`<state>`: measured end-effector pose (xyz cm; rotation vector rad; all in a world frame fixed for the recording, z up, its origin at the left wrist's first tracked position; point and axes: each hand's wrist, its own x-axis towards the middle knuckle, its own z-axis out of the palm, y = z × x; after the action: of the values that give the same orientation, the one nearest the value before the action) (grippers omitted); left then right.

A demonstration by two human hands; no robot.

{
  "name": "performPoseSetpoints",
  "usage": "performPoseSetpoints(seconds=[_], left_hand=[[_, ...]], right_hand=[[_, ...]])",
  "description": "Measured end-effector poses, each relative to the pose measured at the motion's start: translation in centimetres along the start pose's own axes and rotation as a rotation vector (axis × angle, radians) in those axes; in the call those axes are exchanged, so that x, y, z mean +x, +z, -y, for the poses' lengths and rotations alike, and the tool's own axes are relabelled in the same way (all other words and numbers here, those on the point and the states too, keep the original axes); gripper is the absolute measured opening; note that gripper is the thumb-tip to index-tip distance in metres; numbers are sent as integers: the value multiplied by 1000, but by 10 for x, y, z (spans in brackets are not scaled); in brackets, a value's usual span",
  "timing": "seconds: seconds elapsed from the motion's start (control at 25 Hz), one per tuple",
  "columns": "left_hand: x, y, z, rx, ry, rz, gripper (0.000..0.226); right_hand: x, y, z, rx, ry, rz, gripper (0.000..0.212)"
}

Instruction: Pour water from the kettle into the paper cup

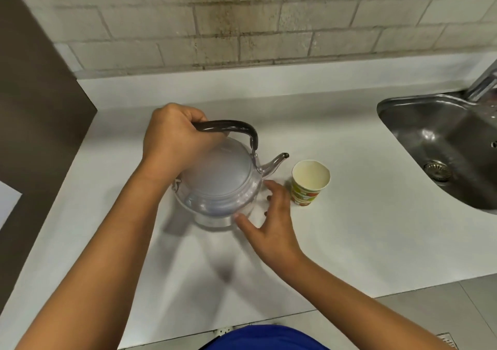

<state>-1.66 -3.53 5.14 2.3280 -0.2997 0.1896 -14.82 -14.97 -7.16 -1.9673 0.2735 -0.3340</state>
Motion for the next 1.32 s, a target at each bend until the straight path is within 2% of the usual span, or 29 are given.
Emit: performPoseSetpoints(seconds=[0.2,0.44,0.68,0.84,1.0,1.2,1.32], left_hand=[[-6,3,-22,72,23,16,32],[-12,13,-53,196,88,38,33],[-11,20,-77,344,195,94,18],[-10,24,-89,422,224,83,22],[-8,30,-97,497,256,92,5],[-7,32,-107,561,297,92,5],[-6,35,-113,612,325,88,6]], right_hand=[[5,-5,-5,177,26,124,86],[8,-10,-13,328,45,144,90],[11,-11,-16,445,87,162,95],[15,-11,-16,518,118,173,96],[17,-11,-18,588,135,179,91],[19,-9,-17,675,158,192,97],[20,-9,-14,703,142,209,93]])
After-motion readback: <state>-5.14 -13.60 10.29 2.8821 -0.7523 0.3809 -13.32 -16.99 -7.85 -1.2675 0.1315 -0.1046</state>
